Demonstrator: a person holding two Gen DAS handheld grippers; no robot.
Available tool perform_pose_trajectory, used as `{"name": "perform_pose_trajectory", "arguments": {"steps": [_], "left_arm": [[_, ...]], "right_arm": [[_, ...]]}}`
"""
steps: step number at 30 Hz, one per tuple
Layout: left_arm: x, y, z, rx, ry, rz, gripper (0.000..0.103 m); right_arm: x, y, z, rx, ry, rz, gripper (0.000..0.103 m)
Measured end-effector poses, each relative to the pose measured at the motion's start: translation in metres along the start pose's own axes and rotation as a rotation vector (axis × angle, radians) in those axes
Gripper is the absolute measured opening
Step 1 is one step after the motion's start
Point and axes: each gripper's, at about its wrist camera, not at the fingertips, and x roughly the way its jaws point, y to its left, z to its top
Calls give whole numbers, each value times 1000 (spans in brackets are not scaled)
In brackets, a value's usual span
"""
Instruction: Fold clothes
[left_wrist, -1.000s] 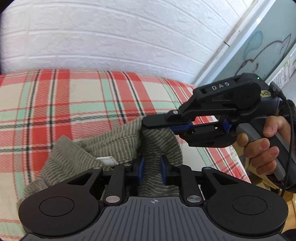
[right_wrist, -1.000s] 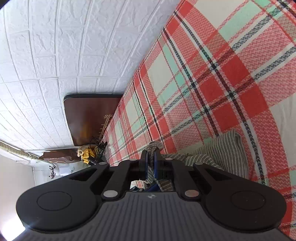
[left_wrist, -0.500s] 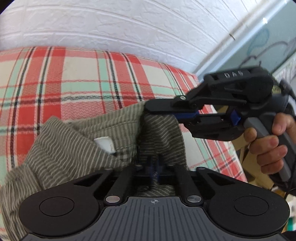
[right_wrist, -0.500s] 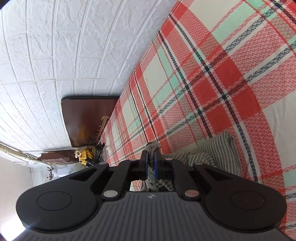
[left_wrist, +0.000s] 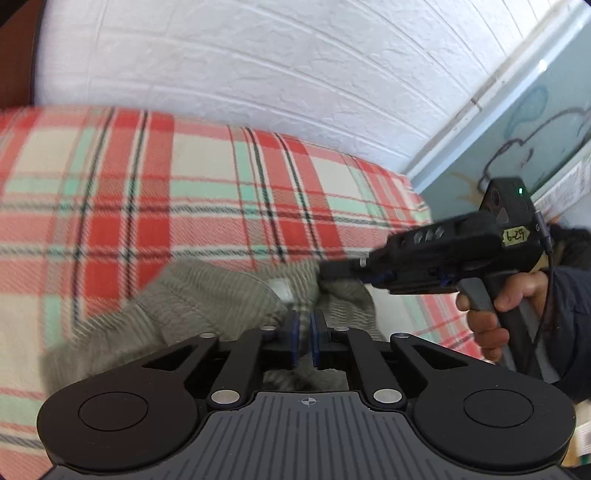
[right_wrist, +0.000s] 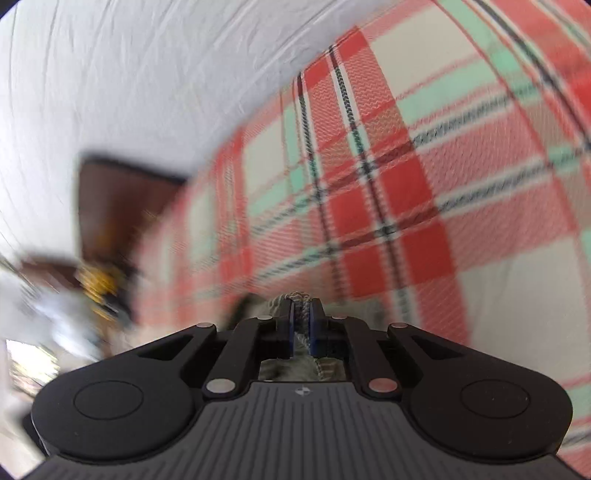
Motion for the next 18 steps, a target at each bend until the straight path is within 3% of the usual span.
{"name": "perform_pose_trajectory", "arguments": {"steps": [4, 7, 9, 14, 15, 16, 18], "left_arm": [[-7, 10, 16, -46, -15, 99, 61], [-3, 28, 33, -145, 13, 119, 62], [7, 38, 43, -191, 78, 138, 65], [32, 31, 51, -132, 164, 231, 65], [34, 30, 50, -124, 173, 244, 64], [37, 29, 49, -116, 183, 256, 37], [38, 32, 45, -108, 201, 274, 6]], "right_arm": [[-3, 11, -3, -42, -6, 26, 10], [-3, 19, -7, -72, 1, 40, 11], [-4, 23, -9, -80, 5, 49, 11], [-3, 22, -15, -59, -6, 56, 11], [-3, 21, -15, -55, -8, 57, 11], [-4, 20, -16, -52, -10, 57, 11], [-5, 19, -16, -47, -13, 54, 11]]}}
